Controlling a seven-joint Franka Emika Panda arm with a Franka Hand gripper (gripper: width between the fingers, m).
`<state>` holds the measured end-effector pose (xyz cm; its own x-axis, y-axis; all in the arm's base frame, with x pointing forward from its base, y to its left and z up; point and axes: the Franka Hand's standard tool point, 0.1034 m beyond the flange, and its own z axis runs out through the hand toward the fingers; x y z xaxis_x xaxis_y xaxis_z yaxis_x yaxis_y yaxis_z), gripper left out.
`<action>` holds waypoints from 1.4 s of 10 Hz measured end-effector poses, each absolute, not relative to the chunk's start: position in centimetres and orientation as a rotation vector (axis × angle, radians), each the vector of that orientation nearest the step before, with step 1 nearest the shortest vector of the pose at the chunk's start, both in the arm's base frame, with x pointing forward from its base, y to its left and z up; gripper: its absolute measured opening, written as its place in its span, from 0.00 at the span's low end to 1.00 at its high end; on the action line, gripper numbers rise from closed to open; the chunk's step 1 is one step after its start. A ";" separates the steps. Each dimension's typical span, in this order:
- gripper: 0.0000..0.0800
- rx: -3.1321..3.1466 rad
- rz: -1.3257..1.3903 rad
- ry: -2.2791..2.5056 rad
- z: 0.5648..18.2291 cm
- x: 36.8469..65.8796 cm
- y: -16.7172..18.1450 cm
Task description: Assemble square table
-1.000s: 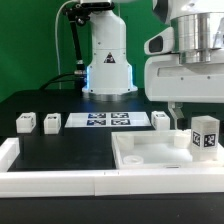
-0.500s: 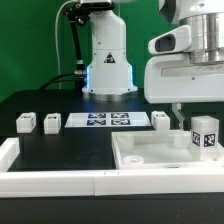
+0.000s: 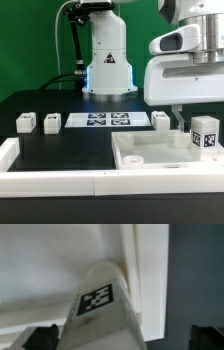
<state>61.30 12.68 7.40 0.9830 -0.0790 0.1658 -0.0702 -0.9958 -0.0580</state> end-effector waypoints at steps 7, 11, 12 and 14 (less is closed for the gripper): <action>0.47 -3.098 -0.267 -0.130 7.4 61.4 12.3; 0.36 -3.099 -0.267 -0.105 7.3 61.4 12.1; 0.36 -3.096 -0.265 -0.049 7.3 61.4 12.1; 0.36 -3.071 -0.261 0.244 7.3 61.4 12.0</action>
Offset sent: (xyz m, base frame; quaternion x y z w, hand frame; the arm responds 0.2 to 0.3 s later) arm 0.0000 0.0000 0.0000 0.0000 0.0000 -0.0650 0.9979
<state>61.42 11.96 7.32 0.9733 -0.1608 0.1640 -0.1524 -0.9863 -0.0629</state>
